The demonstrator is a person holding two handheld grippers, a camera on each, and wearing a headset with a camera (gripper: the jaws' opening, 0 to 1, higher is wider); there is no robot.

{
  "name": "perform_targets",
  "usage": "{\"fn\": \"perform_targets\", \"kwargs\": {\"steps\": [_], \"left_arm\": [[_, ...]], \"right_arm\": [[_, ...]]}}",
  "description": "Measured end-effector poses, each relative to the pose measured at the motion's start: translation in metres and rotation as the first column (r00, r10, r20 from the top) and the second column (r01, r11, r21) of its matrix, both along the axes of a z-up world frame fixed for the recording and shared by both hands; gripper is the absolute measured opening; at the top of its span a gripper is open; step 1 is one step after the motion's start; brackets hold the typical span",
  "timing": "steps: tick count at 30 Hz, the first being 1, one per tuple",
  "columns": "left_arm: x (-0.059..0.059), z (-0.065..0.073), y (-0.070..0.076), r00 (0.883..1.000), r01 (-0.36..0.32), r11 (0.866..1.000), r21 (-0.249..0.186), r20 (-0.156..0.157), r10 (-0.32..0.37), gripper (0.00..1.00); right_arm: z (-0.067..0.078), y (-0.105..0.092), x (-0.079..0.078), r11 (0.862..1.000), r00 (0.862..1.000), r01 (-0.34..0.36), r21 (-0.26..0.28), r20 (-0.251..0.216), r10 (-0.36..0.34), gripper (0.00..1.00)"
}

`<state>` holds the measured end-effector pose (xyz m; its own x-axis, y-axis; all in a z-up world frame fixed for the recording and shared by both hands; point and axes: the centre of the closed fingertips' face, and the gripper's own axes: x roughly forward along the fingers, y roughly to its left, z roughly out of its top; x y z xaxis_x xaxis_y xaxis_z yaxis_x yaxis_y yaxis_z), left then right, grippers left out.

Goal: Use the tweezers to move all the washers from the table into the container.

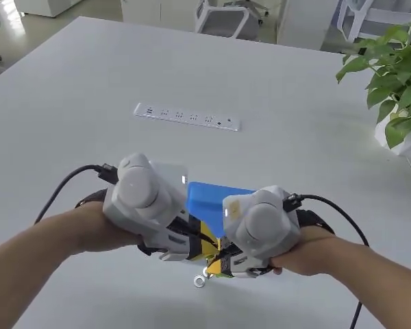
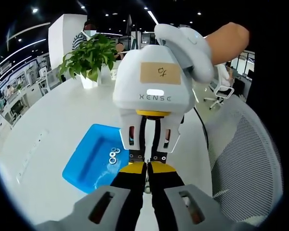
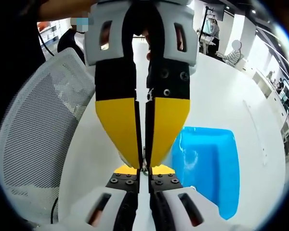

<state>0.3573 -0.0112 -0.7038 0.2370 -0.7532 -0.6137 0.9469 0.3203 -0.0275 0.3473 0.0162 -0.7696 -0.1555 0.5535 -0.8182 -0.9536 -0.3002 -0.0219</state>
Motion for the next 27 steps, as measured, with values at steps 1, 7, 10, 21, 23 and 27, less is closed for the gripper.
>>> {"fn": "perform_targets", "kwargs": {"steps": [1,7,10,21,23,27], "left_arm": [[0.000,0.000,0.000,1.000,0.000,1.000,-0.001,-0.001,0.000,0.06],[-0.003,0.001,0.001,1.000,0.006,1.000,-0.003,-0.006,-0.006,0.08],[-0.004,0.001,0.002,1.000,0.005,1.000,-0.002,-0.007,-0.005,0.09],[-0.006,0.006,0.007,1.000,-0.010,1.000,-0.018,0.006,0.010,0.14],[-0.007,0.008,0.009,1.000,-0.015,1.000,-0.023,0.010,0.016,0.16],[-0.008,0.011,0.015,0.999,-0.035,0.999,-0.028,0.015,0.035,0.24]], "right_arm": [[0.000,0.000,0.000,1.000,1.000,0.000,0.000,0.000,0.000,0.06],[0.000,0.001,-0.002,1.000,1.000,0.004,0.005,-0.005,-0.004,0.06],[0.000,0.001,-0.003,1.000,1.000,0.005,0.005,-0.007,-0.005,0.06],[0.012,0.003,-0.003,1.000,1.000,-0.004,0.018,0.013,0.004,0.06],[0.016,0.004,-0.003,1.000,1.000,-0.004,0.024,0.016,0.003,0.06],[0.025,0.005,-0.003,1.000,1.000,-0.006,0.031,0.025,0.005,0.06]]}}
